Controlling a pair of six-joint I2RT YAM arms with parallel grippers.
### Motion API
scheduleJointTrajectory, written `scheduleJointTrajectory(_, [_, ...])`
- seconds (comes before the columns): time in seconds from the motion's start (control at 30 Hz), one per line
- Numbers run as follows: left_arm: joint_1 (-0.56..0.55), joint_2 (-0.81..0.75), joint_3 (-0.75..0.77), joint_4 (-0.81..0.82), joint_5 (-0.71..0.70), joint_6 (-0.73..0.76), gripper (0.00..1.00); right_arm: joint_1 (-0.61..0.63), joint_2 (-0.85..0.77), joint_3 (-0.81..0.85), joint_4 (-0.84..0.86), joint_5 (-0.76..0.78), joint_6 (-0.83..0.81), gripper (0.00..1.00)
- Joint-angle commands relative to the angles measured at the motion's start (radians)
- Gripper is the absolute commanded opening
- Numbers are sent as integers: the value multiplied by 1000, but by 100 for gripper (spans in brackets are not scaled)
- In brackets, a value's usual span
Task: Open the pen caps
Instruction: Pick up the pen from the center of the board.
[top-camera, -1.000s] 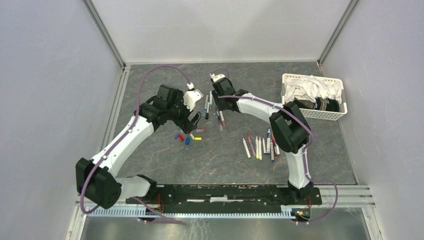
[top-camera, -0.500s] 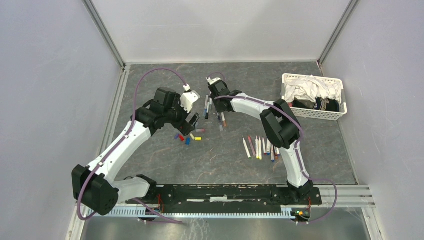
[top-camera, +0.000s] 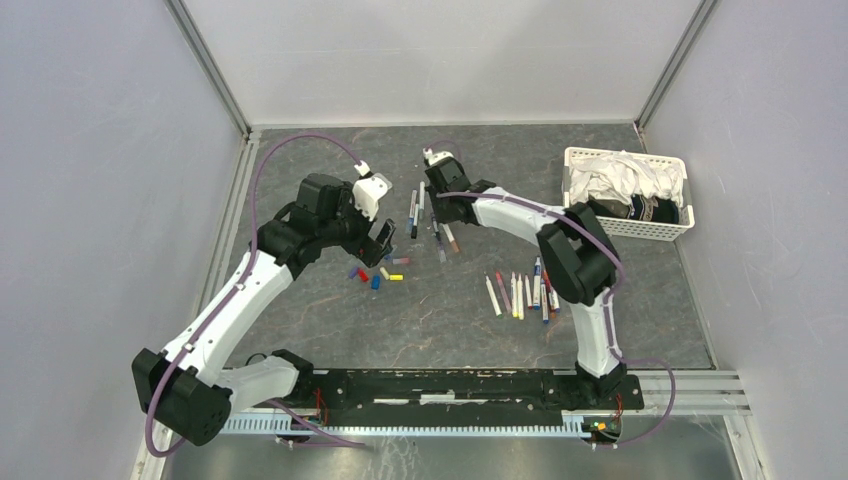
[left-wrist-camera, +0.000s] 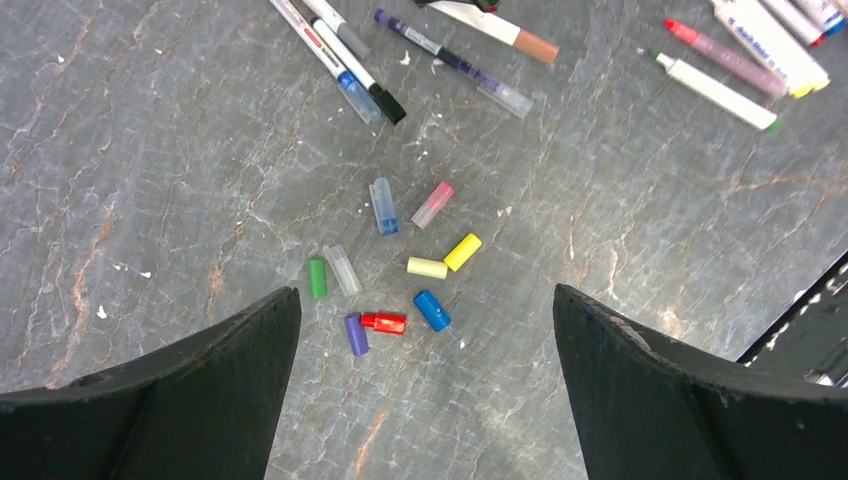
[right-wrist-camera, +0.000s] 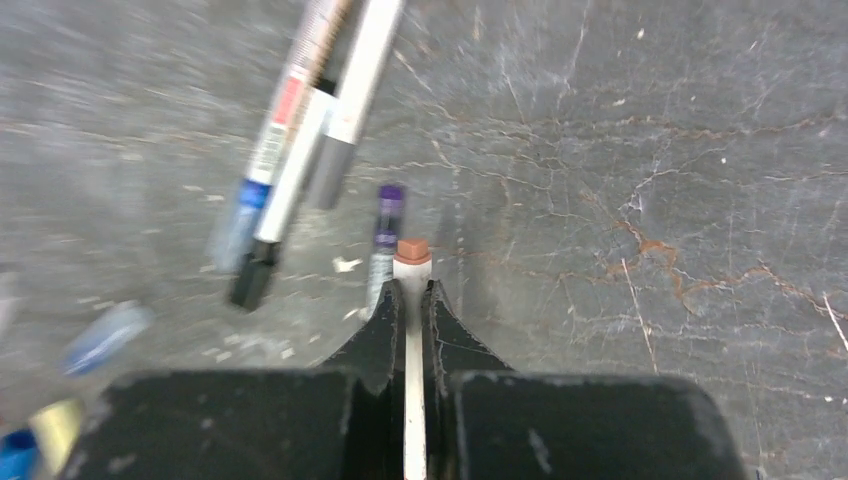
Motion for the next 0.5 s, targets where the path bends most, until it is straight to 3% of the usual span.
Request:
scheduleJointTrajectory(0.0, [3,-47,30,94,9,-120,100,6,-239,-29,161,-125,166,0])
scheduleJointTrajectory(0.33, [3,-33,42,146,290,-242,100,150,-592,-371,596,-7,420,0])
scheduleJointTrajectory(0.47, [3,-23,57,150,396,-258,97,197,-648,-464,737,66,457,0])
